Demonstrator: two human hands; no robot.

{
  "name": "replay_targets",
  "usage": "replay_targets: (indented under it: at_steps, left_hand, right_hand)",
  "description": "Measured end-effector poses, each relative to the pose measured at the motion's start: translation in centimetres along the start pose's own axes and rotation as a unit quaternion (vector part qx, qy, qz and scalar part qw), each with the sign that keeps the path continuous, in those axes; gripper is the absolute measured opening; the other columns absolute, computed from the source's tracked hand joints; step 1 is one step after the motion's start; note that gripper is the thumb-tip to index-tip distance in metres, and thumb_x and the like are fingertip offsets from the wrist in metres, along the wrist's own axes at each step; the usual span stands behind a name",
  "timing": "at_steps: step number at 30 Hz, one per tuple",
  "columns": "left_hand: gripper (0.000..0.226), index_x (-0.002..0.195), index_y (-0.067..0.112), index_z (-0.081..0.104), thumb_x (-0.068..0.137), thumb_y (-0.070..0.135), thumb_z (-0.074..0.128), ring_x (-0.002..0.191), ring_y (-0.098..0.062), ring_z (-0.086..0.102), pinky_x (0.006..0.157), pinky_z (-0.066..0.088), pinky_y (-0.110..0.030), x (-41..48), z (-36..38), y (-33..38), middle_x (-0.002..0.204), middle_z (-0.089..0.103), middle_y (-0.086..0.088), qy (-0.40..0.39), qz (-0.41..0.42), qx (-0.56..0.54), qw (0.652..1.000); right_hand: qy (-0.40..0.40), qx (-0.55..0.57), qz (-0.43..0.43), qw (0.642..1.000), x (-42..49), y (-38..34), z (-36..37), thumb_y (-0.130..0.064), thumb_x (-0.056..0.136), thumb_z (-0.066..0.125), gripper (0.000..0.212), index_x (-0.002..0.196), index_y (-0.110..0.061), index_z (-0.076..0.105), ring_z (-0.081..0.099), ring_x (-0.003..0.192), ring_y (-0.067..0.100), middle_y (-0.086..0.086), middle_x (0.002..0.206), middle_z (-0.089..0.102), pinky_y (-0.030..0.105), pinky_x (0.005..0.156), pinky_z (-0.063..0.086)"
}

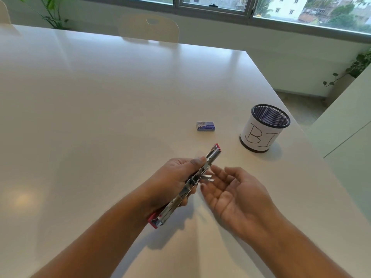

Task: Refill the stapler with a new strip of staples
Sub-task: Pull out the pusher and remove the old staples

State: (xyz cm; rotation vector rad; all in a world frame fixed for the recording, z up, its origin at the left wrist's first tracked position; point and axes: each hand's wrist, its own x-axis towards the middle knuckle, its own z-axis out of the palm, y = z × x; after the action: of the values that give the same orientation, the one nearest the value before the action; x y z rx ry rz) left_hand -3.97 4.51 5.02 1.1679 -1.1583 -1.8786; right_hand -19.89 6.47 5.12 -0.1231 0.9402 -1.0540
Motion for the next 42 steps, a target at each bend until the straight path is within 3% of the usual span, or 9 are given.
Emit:
replay_targets:
  at_steps: [10,18,23,27,30,34,37,39,42]
  left_hand:
    - [0.036,0.069,0.021,0.066,0.091,0.048,0.055,0.057,-0.011,0.059,0.052,0.047,-0.03,-0.4,3.0,1.6,0.06,0.064,0.005,0.107,0.148,0.483,0.856]
    - [0.036,0.078,0.028,0.068,0.088,0.058,0.051,0.054,-0.01,0.053,0.046,0.034,-0.023,-1.2,3.9,2.5,0.061,0.06,0.007,0.112,0.204,0.6,0.765]
    - [0.033,0.083,0.026,0.065,0.091,0.054,0.051,0.064,-0.013,0.056,0.059,0.051,-0.037,-1.2,3.9,1.9,0.07,0.063,0.005,0.085,0.239,0.588,0.768]
    - [0.037,0.075,0.023,0.065,0.089,0.054,0.05,0.053,-0.013,0.055,0.052,0.051,-0.039,-1.1,3.3,2.4,0.058,0.06,0.003,0.116,0.268,0.495,0.818]
    - [0.041,0.065,0.019,0.061,0.09,0.052,0.054,0.044,-0.008,0.043,0.046,0.042,-0.032,-0.7,3.0,2.6,0.05,0.052,0.001,0.136,0.258,0.428,0.855]
    - [0.042,0.064,0.019,0.062,0.094,0.048,0.054,0.039,-0.008,0.047,0.037,0.043,-0.027,-0.1,2.7,2.3,0.05,0.054,-0.003,0.105,0.171,0.32,0.926]
    - [0.044,0.068,0.018,0.07,0.096,0.045,0.051,0.037,-0.01,0.048,0.037,0.044,-0.022,0.5,2.2,2.3,0.047,0.056,0.004,0.054,0.086,0.158,0.982]
    - [0.046,0.071,0.017,0.074,0.097,0.046,0.049,0.035,-0.011,0.047,0.035,0.042,-0.02,0.9,1.9,2.2,0.048,0.057,0.001,0.039,0.047,0.098,0.993]
    - [0.051,0.077,0.012,0.076,0.097,0.049,0.047,0.034,-0.012,0.047,0.034,0.04,-0.02,1.6,1.7,1.9,0.05,0.056,-0.001,0.019,0.005,0.065,0.998]
  right_hand:
    - [-0.053,0.086,0.071,0.992,-0.1,0.5,-0.5,-0.021,0.093,0.042,0.042,0.111,0.006,0.068,0.071,0.097,0.03,0.024,0.108,0.073,0.036,0.096,0.051]
    - [-0.066,0.135,0.068,0.986,0.1,0.1,-1.1,-0.031,0.106,0.03,0.067,0.079,0.011,0.075,0.074,0.076,0.029,0.023,0.084,0.075,0.035,0.087,0.055]
    - [-0.063,0.161,0.11,0.979,-0.1,-0.5,-0.7,-0.024,0.103,0.038,0.041,0.094,0.006,0.063,0.071,0.051,0.036,0.024,0.075,0.071,0.035,0.037,0.057]
    - [-0.019,0.128,0.059,0.99,0.4,-0.3,-0.8,-0.027,0.103,0.035,0.046,0.115,0.003,0.068,0.075,0.095,0.034,0.024,0.108,0.075,0.041,0.084,0.06]
    - [-0.018,0.137,0.045,0.989,0.6,-0.5,-0.8,-0.027,0.103,0.033,0.047,0.121,0.0,0.067,0.069,0.108,0.027,0.019,0.119,0.073,0.037,0.093,0.052]
    - [-0.045,0.132,0.052,0.989,0.7,-1.3,-0.5,-0.025,0.102,0.038,0.042,0.096,0.001,0.069,0.068,0.069,0.023,0.017,0.088,0.073,0.03,0.063,0.055]
    - [-0.028,-0.098,0.037,0.994,0.9,-2.6,-0.7,-0.019,0.096,0.051,0.029,0.072,-0.007,0.061,0.039,0.038,0.008,0.006,0.059,0.053,0.017,0.033,0.029]
    - [-0.003,-0.426,-0.058,0.903,1.2,-3.8,-1.0,-0.015,0.094,0.056,0.026,0.069,-0.011,0.058,0.034,0.036,0.007,0.003,0.057,0.048,0.018,0.035,0.025]
    - [0.025,-0.746,-0.124,0.654,1.2,-5.8,-1.0,-0.025,0.088,0.066,0.022,0.068,-0.017,0.062,0.049,0.042,0.003,-0.005,0.056,0.059,0.015,0.04,0.039]
